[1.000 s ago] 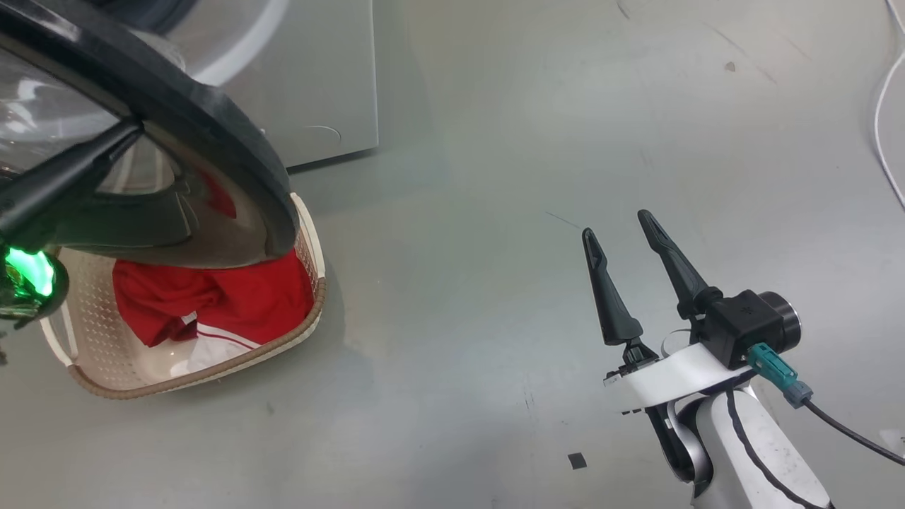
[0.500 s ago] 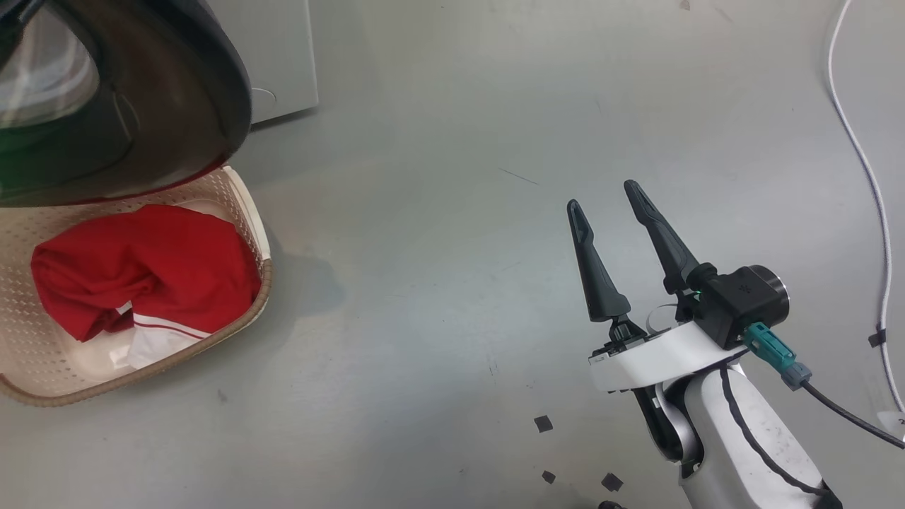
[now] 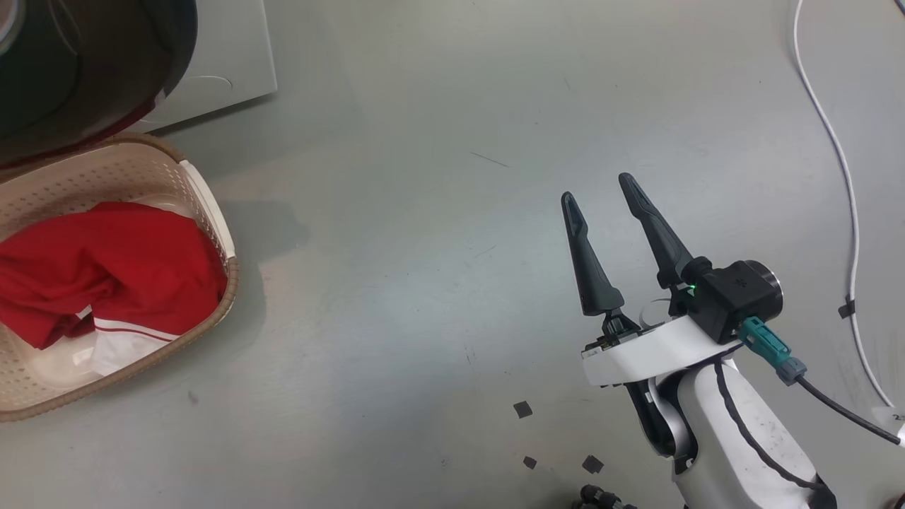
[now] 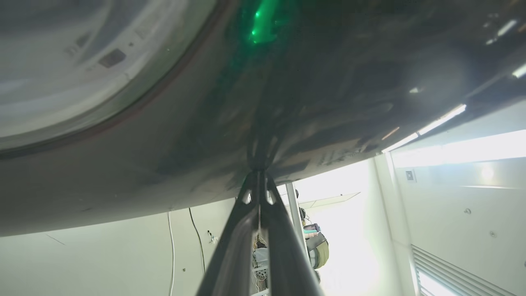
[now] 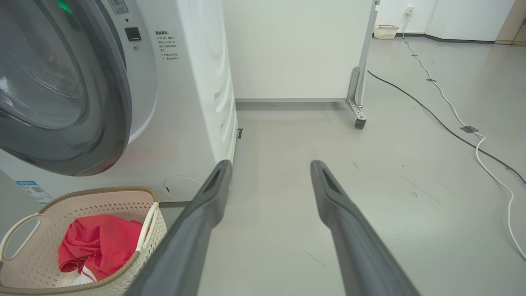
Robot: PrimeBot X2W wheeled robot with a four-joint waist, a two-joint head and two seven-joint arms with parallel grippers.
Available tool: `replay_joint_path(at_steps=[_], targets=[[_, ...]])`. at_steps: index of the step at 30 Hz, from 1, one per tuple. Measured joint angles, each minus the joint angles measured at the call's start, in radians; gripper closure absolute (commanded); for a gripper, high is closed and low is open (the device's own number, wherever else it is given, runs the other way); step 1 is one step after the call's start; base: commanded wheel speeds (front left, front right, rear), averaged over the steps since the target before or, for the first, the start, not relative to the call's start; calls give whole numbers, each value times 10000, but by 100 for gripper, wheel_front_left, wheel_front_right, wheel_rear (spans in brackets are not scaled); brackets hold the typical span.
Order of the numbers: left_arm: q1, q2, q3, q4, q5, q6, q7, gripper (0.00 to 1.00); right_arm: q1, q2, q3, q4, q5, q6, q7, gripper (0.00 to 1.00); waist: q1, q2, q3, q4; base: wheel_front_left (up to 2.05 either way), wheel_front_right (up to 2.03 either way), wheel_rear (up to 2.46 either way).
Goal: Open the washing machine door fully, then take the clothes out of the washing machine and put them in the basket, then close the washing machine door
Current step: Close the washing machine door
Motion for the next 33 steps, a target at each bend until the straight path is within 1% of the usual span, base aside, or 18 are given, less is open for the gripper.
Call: replay_joint_path(at_steps=[8, 10, 12, 15, 21, 25, 30, 31, 33], targets=[[-354, -79, -50, 518, 59, 0, -159, 100, -156, 4, 40, 0, 0, -33, 0, 0, 0, 0, 22, -25, 0, 0, 0], [-442, -144, -159, 639, 59, -13, -157, 100, -155, 6, -12, 0, -2, -111, 0, 0, 0, 0, 15, 4, 0, 0, 0], [-454, -291, -307, 696, 59, -113, -113, 100, -156, 4, -50, 6, -2, -176, 0, 0, 0, 0, 0, 71, 0, 0, 0], [-453, -366, -420, 815, 59, -251, -25, 100, -156, 8, -98, 10, -21, -178, 0, 0, 0, 0, -38, 189, 0, 0, 0], [-396, -382, -372, 1126, 54, -698, 134, 100, -156, 4, -261, 73, -146, -188, 0, 0, 0, 0, -166, 503, 0, 0, 0], [-37, -575, -215, 1131, -50, -1131, 176, 100, -155, 4, -351, 150, -217, -188, 0, 0, 0, 0, -298, 773, 0, 0, 0], [1010, -782, -111, 1131, -67, -1791, 201, 100, -136, 2, -483, 278, -374, -186, 0, 0, 0, 0, -525, 1179, 0, 0, 0], [1253, -844, -73, 1127, -75, -1912, 188, 84, -125, 2, -518, 305, -399, -184, 0, 0, -1, 0, -580, 1269, 0, 0, 0], [1719, -1026, 56, 1126, -119, -2017, 63, 61, -117, 2, -581, 374, -522, -173, 0, 0, -1, 0, -696, 1446, 0, 0, 0]])
